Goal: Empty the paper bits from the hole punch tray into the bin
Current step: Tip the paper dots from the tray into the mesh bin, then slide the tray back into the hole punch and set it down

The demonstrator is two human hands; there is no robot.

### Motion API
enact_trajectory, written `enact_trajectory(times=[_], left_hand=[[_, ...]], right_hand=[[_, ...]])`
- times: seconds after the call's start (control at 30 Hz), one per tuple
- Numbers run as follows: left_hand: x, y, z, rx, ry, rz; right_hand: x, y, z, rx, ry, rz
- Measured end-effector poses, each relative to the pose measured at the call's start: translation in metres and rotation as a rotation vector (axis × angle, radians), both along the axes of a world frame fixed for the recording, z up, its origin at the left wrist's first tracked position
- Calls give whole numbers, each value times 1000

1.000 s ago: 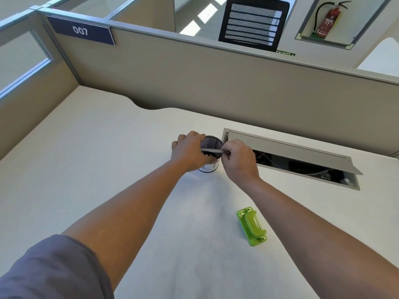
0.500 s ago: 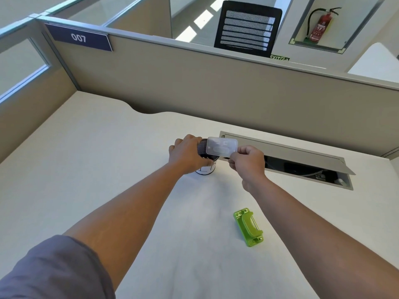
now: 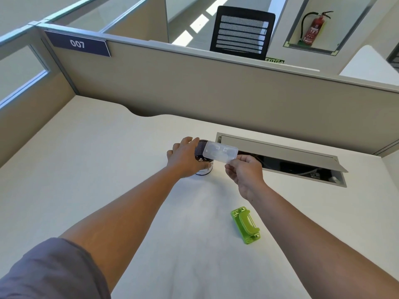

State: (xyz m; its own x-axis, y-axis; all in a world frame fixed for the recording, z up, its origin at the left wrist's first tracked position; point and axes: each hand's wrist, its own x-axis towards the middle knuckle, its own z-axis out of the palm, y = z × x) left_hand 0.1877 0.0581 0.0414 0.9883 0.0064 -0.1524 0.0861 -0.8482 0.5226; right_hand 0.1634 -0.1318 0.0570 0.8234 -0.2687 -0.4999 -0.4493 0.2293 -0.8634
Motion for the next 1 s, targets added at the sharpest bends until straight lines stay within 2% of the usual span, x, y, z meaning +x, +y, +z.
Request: enact_trajectory(times=[0.13, 0.2, 0.27, 0.33, 0.43, 0.53, 0.63, 0.77, 1.0], left_hand=[[-23, -7, 3, -157, -136, 39], [-40, -14, 3, -362, -217, 72], [-56, -22, 4, -541, -220, 170], [-71, -32, 1, -678, -138, 302], [-94, -46, -8, -836, 79, 447], [-113, -57, -14, -994, 301, 483], [-127, -64, -20, -1106, 358, 485], [-137, -67, -25, -1203, 391, 561], [-143, -67, -30, -1148, 377, 601]], right_hand=[[-18, -3, -5, 81, 17, -28], [-31, -4, -6, 122, 20, -43], [-44, -4, -7, 153, 34, -54], [-59, -5, -7, 177, 50, -52], [-80, -7, -8, 224, 77, -46], [-101, -12, -9, 263, 103, -21], [-118, -16, -14, 271, 114, 34], [-138, -21, -27, 141, 116, 180], [-155, -40, -35, -292, 67, 320]])
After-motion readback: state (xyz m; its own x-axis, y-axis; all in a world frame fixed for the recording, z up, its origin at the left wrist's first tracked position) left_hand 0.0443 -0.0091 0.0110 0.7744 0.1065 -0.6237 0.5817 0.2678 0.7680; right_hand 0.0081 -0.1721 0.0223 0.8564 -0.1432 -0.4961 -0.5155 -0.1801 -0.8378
